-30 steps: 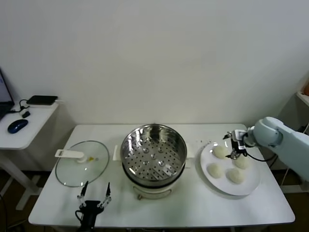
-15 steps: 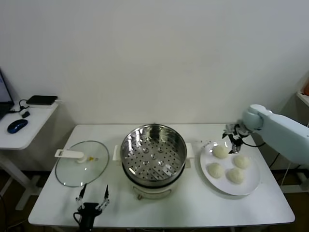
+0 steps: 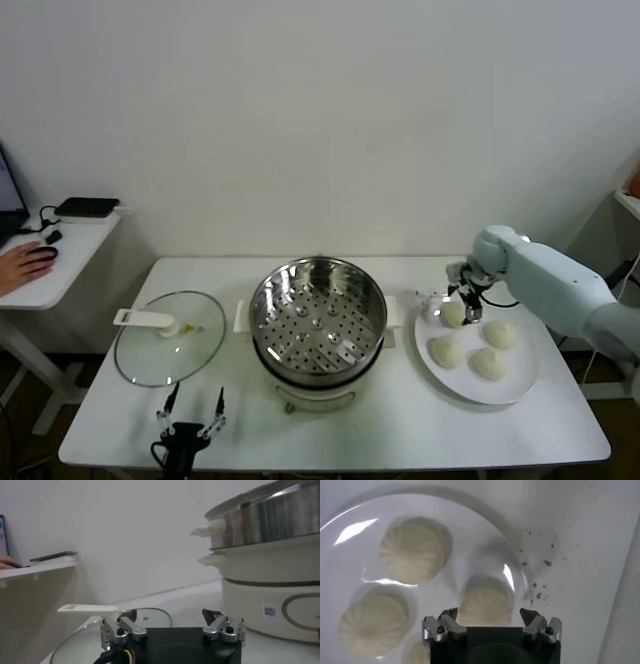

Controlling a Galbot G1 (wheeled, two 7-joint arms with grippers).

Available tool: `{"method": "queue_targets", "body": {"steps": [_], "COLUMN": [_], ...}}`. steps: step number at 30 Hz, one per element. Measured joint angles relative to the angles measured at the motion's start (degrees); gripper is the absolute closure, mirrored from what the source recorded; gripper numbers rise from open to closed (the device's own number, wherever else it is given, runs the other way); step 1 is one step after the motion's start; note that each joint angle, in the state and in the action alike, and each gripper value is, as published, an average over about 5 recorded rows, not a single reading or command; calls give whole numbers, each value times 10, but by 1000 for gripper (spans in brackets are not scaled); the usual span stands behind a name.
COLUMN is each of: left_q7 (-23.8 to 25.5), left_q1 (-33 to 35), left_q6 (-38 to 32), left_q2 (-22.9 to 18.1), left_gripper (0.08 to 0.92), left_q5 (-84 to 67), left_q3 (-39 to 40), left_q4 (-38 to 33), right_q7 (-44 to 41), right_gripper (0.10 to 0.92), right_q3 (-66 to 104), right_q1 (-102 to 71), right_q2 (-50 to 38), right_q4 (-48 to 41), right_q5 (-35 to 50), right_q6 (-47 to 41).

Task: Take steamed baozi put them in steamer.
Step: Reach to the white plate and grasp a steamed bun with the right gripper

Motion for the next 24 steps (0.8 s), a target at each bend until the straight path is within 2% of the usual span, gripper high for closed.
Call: {"method": "queue_targets", "body": {"steps": [5,10,13,19,24], "left_q7": [0,0,0,0,-1], "left_q1": [1,2,2,2,5], "left_q6": [-1,-1,-2,-1,-2], "left_q2": [0,-1,-2,-3,-2], "left_gripper": [177,177,177,177,177], "left_q5": [5,10,11,13,13], "left_q3": [-2,-4,-5,-5,-9], "left_q4": [1,4,4,2,-2], "right_q7": [0,0,1,1,1], "right_gripper": [213,308,336,338,338], "right_q3": [4,8,8,-4,-49], "right_q1": [-5,-8,-9,2,48], "right_q2": [9,15,15,7,-17], "right_q4": [-13,-22,-23,-7,42], "right_q5": [-5,-8,-9,4,44], "right_q6": [-6,-10,-13,-22,-24]}}
